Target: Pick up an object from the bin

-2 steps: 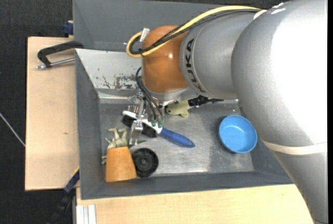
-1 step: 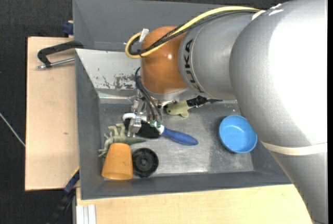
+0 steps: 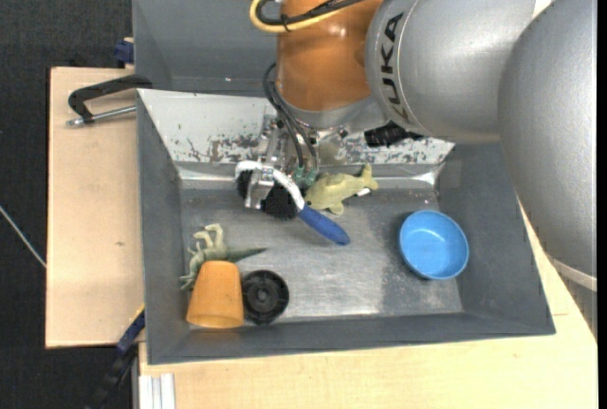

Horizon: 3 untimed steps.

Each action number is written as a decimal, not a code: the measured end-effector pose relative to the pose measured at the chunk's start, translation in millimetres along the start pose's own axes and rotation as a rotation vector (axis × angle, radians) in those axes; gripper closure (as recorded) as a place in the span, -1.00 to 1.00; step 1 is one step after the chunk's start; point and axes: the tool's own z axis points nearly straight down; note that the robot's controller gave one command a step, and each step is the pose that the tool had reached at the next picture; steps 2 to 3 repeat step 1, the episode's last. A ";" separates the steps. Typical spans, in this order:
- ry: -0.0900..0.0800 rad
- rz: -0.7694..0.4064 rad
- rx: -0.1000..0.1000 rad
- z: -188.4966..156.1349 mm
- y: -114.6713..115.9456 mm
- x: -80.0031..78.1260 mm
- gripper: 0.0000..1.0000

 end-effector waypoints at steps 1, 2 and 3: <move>0.001 0.011 0.001 -65.2 -5.1 2.6 1.00; 0.001 0.011 0.001 -65.2 -5.1 2.6 1.00; 0.001 0.011 0.001 -65.2 -5.1 2.6 1.00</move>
Offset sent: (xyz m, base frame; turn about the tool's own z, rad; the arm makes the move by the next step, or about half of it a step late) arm -0.0058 -0.0067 0.0598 0.0133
